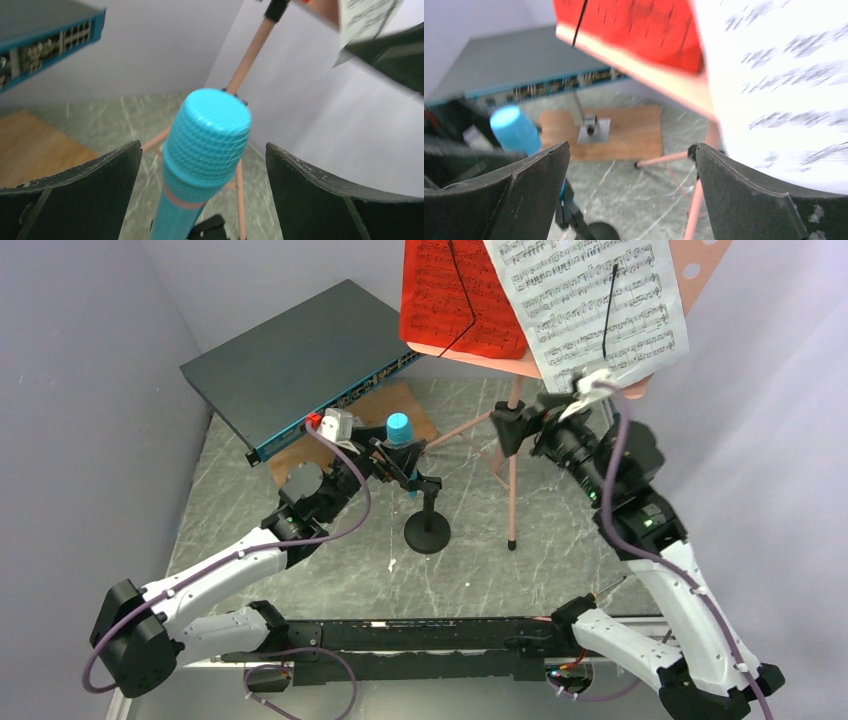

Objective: Set up the instrument practice props

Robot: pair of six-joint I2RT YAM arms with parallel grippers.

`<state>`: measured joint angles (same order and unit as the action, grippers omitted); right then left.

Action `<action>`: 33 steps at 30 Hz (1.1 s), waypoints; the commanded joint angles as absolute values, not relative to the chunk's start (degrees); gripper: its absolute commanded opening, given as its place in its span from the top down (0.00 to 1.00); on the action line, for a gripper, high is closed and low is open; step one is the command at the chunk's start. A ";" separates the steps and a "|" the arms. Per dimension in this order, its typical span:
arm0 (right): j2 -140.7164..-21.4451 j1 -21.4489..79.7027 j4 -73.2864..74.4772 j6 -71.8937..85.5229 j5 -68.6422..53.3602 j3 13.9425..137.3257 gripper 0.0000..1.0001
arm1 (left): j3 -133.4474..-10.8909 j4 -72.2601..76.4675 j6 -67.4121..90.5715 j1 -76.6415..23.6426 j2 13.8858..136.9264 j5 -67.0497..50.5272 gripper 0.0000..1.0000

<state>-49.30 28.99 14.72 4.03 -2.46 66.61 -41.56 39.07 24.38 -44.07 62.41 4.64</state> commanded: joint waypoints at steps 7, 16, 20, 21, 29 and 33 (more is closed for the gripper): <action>-70.90 29.00 39.06 2.26 7.60 109.74 0.00 | -53.98 -4.83 34.21 -44.30 55.10 14.16 0.01; -89.50 48.84 35.23 -21.31 49.99 133.45 0.00 | -59.90 -18.30 34.44 -44.23 53.14 14.13 0.01; -93.94 51.61 21.32 -38.81 60.87 134.48 0.01 | -59.91 -19.14 34.10 -44.21 51.58 13.11 0.01; -94.10 51.86 16.97 -42.56 61.94 133.34 0.01 | -59.82 -19.30 34.06 -44.19 51.14 13.02 0.01; -93.66 52.21 10.36 -47.45 58.81 133.42 0.01 | -59.48 -21.30 33.68 -44.20 48.47 12.37 0.01; -94.82 52.21 12.79 -45.85 58.07 136.48 0.01 | -60.08 -21.89 33.17 -44.21 47.70 11.40 0.01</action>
